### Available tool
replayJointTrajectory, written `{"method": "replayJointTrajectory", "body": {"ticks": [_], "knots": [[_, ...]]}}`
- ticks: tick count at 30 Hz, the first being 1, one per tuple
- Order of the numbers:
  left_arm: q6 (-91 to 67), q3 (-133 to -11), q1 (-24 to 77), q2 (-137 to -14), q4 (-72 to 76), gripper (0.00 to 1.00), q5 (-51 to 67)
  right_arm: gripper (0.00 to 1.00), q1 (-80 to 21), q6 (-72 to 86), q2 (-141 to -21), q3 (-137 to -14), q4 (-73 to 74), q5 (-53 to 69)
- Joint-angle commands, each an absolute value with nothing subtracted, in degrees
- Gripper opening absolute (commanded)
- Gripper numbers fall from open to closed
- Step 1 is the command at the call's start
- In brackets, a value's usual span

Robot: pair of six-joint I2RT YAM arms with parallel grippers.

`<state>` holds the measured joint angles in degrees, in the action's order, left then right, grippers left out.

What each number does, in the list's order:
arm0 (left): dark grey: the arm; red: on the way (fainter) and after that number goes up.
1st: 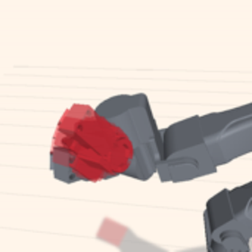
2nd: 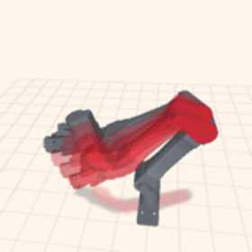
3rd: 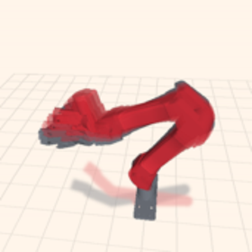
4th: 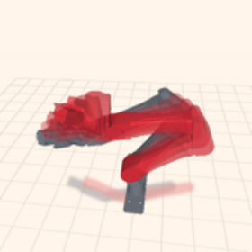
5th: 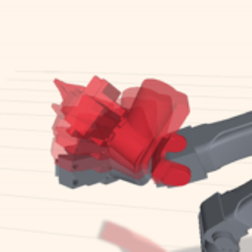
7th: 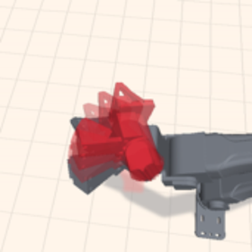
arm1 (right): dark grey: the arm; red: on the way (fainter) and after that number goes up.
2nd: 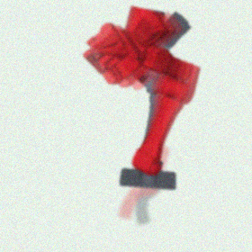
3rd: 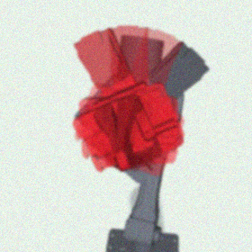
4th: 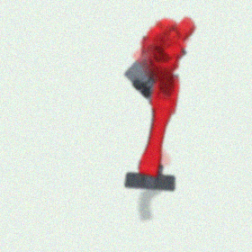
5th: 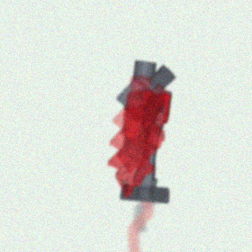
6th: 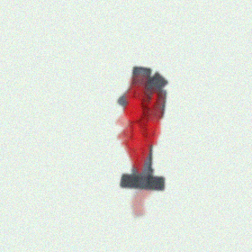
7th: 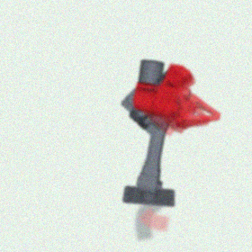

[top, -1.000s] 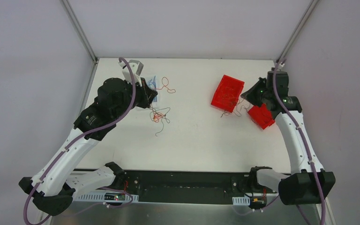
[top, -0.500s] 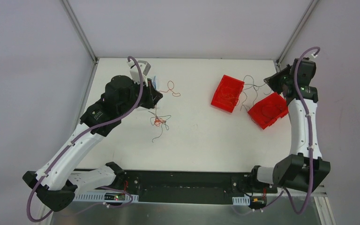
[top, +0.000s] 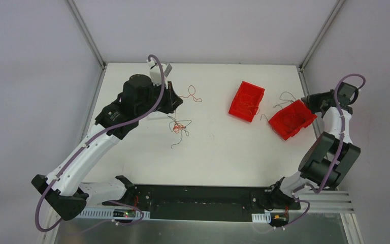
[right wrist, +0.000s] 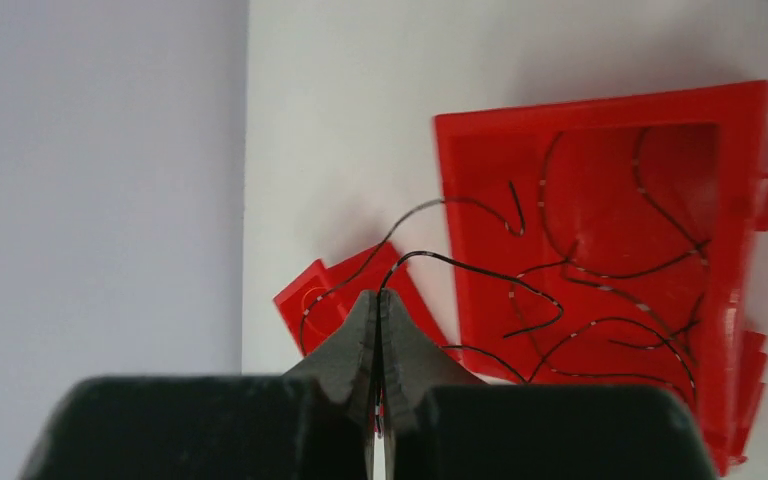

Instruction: Untangle the cables

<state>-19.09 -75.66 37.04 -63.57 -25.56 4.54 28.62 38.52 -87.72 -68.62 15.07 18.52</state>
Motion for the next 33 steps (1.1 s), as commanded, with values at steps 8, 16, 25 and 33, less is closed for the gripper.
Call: {"method": "replayJointTrajectory", "body": {"ticks": [8, 16, 25, 33], "knots": [[-19.16, -79.59, 36.83, -68.4, -24.0, 0.0, 7.13, 0.0, 29.88, 46.93, -86.77, -50.01, -1.71, 4.77], [-19.51, -79.1, 36.83, -68.9, -23.98, 0.0, 7.04, 0.0, 23.81, 41.14, -92.67, -57.5, 11.29, -13.9], [-19.53, -78.66, 36.83, -68.29, -24.0, 0.0, 6.88, 0.0, 15.0, 41.28, -102.83, -64.26, 18.0, -23.7], [-19.69, -77.55, 36.87, -67.0, -23.99, 0.0, 6.23, 0.0, 13.37, 43.66, -107.14, -68.42, 22.18, -18.28]]}}
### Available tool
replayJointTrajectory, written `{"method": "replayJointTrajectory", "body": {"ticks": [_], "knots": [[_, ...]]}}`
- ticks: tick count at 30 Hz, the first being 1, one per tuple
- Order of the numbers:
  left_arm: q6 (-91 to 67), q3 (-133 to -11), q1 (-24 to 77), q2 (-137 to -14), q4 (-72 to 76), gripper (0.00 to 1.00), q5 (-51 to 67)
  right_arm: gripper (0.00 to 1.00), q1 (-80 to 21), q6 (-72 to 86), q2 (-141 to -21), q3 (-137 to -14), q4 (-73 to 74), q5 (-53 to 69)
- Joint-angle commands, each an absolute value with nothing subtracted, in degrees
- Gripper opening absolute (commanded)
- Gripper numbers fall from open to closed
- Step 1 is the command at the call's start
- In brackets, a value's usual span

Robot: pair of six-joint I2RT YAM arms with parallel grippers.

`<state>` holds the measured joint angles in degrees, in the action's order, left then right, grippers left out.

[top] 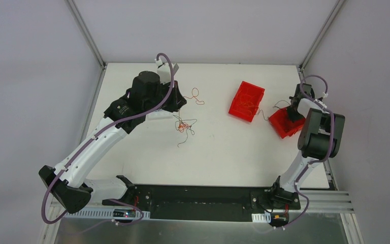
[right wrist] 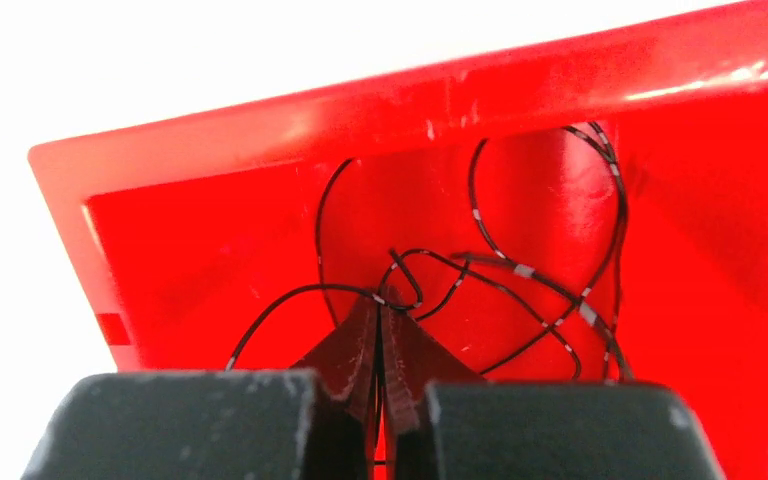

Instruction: Untangle the cables

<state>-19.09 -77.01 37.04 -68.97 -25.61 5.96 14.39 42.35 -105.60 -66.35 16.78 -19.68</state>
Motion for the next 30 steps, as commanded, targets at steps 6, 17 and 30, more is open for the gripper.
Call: {"method": "replayJointTrajectory", "body": {"ticks": [6, 17, 30], "knots": [[-19.54, -77.54, 36.83, -66.35, -24.0, 0.0, 5.81, 0.0, 10.33, 52.2, -105.23, -67.25, 27.11, -14.52], [-19.98, -73.83, 36.83, -62.64, -23.91, 0.0, 4.44, 0.16, 6.96, 59.99, -89.92, -57.8, 29.38, -16.08], [-19.03, -71.54, 36.83, -59.47, -23.82, 0.0, 3.91, 0.47, 10.86, 50.05, -76.82, -58.88, 32.73, -15.85]]}}
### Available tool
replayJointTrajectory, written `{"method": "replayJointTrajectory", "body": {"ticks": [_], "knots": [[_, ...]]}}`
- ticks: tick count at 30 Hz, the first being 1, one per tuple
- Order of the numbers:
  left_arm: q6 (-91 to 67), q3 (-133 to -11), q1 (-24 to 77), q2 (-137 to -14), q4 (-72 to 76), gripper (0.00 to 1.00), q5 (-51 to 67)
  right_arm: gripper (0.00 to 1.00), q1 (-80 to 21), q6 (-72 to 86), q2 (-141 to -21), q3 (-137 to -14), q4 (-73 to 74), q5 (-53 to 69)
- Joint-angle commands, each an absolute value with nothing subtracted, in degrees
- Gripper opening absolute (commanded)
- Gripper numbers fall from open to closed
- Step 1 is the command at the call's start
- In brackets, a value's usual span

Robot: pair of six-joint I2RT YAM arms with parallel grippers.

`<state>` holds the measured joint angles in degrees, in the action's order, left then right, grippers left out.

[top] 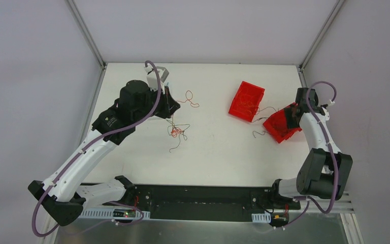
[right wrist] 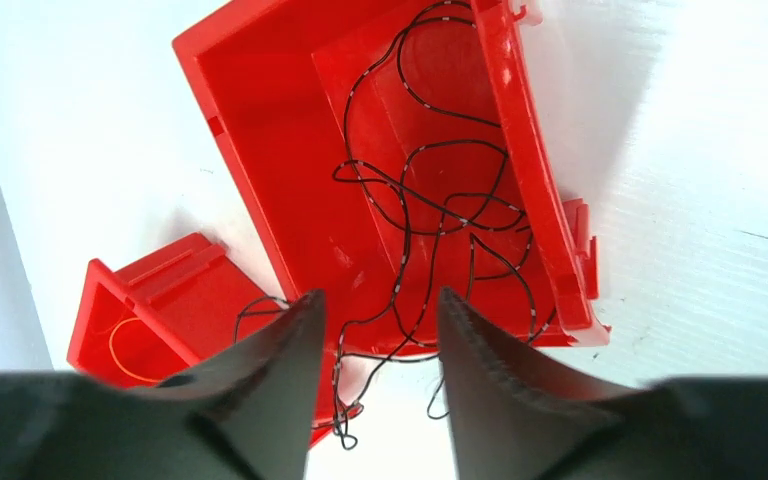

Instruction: Untangle the cables

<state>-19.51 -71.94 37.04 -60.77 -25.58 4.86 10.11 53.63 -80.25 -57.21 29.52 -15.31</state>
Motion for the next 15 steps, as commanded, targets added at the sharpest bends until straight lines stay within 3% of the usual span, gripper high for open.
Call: {"method": "replayJointTrajectory", "body": {"ticks": [1, 4, 15], "knots": [[-18.92, -71.54, 36.84, -59.5, -23.82, 0.0, 4.02, 0.52, 11.23, 49.71, -76.04, -58.84, 32.84, -15.14], [-18.76, -71.4, 36.83, -59.26, -23.86, 0.0, 4.28, 0.68, 12.04, 47.06, -73.99, -58.87, 32.42, -13.24], [-18.11, -71.03, 36.83, -59.48, -23.82, 0.0, 4.96, 0.8, 6.38, 41.29, -77.2, -68.65, 36.54, -10.23]]}}
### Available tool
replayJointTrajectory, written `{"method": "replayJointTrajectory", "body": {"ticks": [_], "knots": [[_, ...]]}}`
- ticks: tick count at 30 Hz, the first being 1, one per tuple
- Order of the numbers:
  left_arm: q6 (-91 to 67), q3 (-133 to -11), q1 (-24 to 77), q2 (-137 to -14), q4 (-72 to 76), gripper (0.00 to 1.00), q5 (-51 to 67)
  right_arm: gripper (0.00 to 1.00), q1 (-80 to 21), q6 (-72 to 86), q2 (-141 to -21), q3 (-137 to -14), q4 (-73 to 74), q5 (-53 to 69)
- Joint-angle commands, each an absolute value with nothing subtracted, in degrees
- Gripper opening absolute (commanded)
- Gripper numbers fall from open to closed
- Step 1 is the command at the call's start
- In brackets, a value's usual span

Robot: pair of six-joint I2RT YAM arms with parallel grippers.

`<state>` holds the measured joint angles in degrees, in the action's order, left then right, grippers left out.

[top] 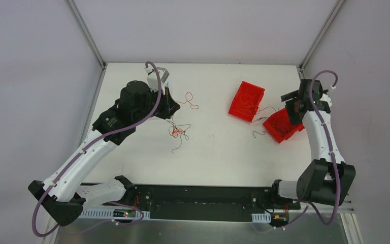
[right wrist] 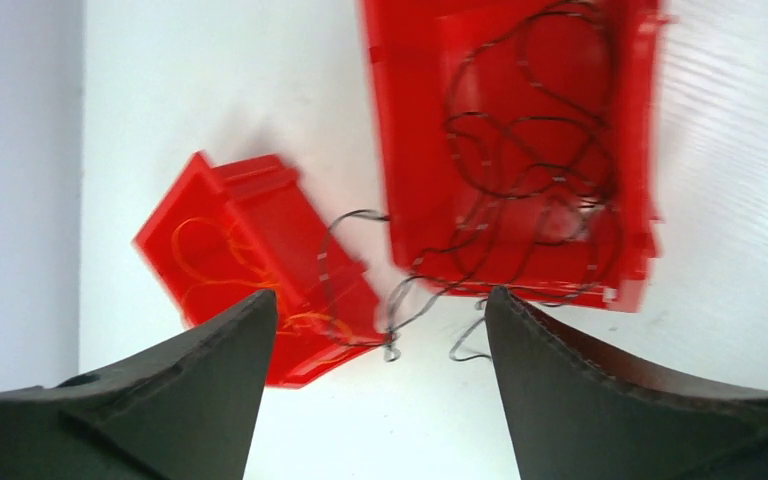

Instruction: Untangle the cables

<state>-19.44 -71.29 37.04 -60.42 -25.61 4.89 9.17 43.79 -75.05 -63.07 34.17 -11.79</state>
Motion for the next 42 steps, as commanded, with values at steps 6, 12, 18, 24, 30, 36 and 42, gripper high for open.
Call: {"method": "replayJointTrajectory", "body": {"ticks": [6, 12, 18, 24, 30, 36, 42], "knots": [[-18.03, -70.6, 36.83, -59.11, -23.91, 0.0, 4.92, 0.88, 2.16, 43.91, -82.33, -71.01, 38.17, -8.93], [-17.95, -70.27, 36.83, -58.78, -23.92, 0.0, 4.49, 0.93, 0.06, 49.99, -80.49, -61.75, 29.7, -7.16], [-17.93, -70.47, 36.83, -59.09, -23.93, 0.0, 4.71, 0.94, -1.91, 57.63, -81.71, -57.88, 25.42, -8.26], [-17.93, -70.4, 36.83, -59.24, -23.91, 0.0, 4.5, 0.81, -2.14, 63.38, -84.0, -56.17, 21.09, -10.33], [-17.95, -69.88, 36.83, -58.91, -23.82, 0.0, 3.83, 0.73, -2.36, 65.83, -87.7, -56.25, 19.74, -12.07], [-17.85, -70.31, 36.83, -59.45, -23.91, 0.0, 4.14, 0.4, -2.37, 66.74, -89.1, -56.76, 19.46, -13.28], [-18.08, -70.31, 36.83, -59.67, -23.91, 0.0, 4.17, 0.0, -2.05, 65.7, -84.81, -55.96, 21.23, -14.11]]}}
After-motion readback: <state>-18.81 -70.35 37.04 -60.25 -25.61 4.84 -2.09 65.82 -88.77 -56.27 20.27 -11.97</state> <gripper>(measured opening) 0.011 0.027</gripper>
